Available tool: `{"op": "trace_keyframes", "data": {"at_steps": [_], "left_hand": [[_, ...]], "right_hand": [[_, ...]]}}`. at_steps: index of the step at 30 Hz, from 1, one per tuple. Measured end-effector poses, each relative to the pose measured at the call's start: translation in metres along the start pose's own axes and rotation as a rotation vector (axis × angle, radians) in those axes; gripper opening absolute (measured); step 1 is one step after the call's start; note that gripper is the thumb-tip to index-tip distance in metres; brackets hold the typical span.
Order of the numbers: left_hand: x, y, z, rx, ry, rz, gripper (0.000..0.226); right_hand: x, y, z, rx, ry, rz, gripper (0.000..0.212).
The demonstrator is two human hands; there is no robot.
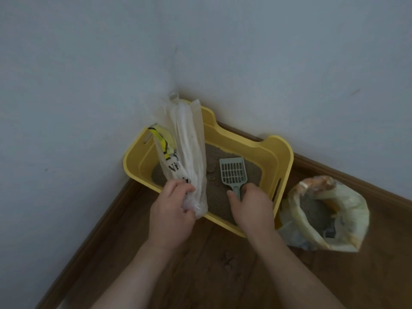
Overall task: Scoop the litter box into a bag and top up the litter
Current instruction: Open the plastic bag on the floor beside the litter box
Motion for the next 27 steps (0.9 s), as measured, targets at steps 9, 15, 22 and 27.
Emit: {"op": "trace_keyframes", "data": {"at_steps": [9, 15, 22, 27], "left_hand": [[-0.033, 0.021, 0.032, 0.071, 0.089, -0.058, 0.043], [-0.056, 0.026, 0.069, 0.133, 0.220, -0.062, 0.023], [-0.058, 0.028, 0.080, 0.190, 0.011, -0.140, 0.037], [-0.091, 0.030, 0.080, 0.257, -0.142, -0.178, 0.045]], "right_hand": [[-0.030, -0.089, 0.025, -0.351, -0.037, -0.232, 0.047], [-0.016, -0.140, 0.036, -0.458, -0.274, -0.533, 0.037], [-0.013, -0.156, 0.049, -0.470, -0.317, -0.673, 0.004], [-0.026, -0.160, 0.068, -0.525, -0.382, -0.688, 0.010]]}}
Point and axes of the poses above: each hand's wrist, its own z-axis away from the middle knuckle, its own x-axis out of the palm, y = z × x, the point moved 10 cm from there along -z, towards the middle knuckle, and after that the axes turned 14 degrees about -y, right-handed, at the moved point
